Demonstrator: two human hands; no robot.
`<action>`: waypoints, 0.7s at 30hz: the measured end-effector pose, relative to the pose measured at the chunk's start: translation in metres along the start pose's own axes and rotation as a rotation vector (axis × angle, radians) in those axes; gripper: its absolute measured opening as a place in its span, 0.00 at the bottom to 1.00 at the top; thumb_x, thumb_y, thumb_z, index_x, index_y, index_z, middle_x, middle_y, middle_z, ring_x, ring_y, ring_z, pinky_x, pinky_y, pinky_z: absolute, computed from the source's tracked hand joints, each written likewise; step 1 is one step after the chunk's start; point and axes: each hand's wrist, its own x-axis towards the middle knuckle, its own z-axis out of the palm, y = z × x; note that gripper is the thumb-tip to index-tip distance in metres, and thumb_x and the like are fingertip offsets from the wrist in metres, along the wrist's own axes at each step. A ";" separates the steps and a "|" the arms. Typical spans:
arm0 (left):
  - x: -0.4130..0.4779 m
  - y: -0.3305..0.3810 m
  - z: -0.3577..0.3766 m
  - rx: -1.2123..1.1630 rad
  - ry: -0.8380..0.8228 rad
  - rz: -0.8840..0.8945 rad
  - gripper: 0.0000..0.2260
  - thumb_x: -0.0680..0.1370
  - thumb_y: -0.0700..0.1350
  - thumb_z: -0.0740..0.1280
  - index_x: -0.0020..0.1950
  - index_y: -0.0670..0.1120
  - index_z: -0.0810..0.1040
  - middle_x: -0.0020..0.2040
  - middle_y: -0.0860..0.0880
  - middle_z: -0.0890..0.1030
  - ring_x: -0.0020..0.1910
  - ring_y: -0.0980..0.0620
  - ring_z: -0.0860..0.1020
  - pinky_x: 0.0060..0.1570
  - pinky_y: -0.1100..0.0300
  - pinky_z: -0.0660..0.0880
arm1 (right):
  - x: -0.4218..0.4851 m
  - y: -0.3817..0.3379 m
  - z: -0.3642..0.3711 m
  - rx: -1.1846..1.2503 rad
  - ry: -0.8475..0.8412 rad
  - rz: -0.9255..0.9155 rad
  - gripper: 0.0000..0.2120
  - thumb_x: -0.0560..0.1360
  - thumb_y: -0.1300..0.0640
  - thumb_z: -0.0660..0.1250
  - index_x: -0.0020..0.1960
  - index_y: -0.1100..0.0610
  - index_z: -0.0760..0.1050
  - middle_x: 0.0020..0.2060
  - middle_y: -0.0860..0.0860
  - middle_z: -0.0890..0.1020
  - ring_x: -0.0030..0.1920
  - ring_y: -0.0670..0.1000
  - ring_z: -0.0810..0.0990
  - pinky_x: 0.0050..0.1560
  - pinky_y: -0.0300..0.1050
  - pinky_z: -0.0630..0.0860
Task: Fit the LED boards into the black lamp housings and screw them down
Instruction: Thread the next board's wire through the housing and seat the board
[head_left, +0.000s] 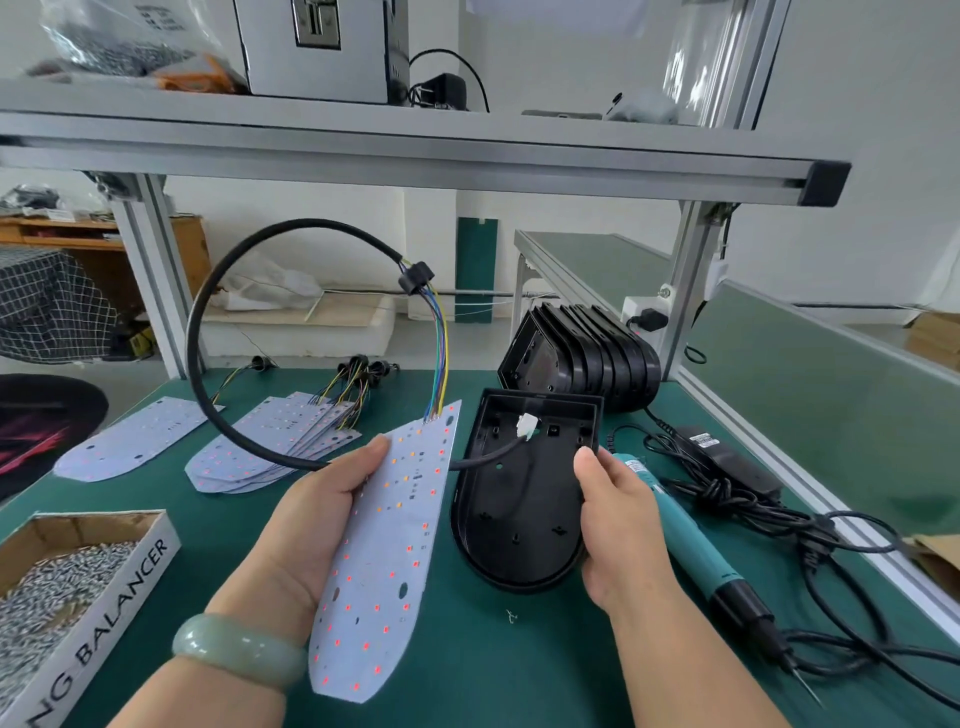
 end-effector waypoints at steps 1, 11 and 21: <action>-0.001 0.000 0.001 -0.003 -0.011 0.001 0.21 0.77 0.52 0.64 0.27 0.43 0.82 0.23 0.45 0.78 0.17 0.50 0.75 0.18 0.67 0.70 | -0.001 -0.001 0.000 -0.006 -0.014 -0.012 0.09 0.80 0.55 0.62 0.56 0.52 0.80 0.52 0.53 0.85 0.57 0.57 0.81 0.62 0.62 0.74; 0.011 0.008 -0.015 0.077 -0.107 0.223 0.28 0.83 0.52 0.53 0.25 0.52 0.78 0.23 0.58 0.73 0.21 0.63 0.72 0.22 0.73 0.67 | 0.000 -0.007 -0.001 0.033 -0.017 -0.296 0.17 0.80 0.62 0.61 0.67 0.52 0.73 0.49 0.38 0.84 0.51 0.38 0.81 0.57 0.35 0.74; 0.001 0.006 -0.004 -0.366 -0.276 0.186 0.15 0.61 0.48 0.78 0.36 0.47 0.73 0.27 0.55 0.62 0.19 0.60 0.65 0.14 0.70 0.63 | -0.004 -0.002 0.003 0.120 -0.176 -0.075 0.11 0.81 0.58 0.61 0.57 0.56 0.80 0.51 0.52 0.85 0.53 0.53 0.83 0.54 0.50 0.79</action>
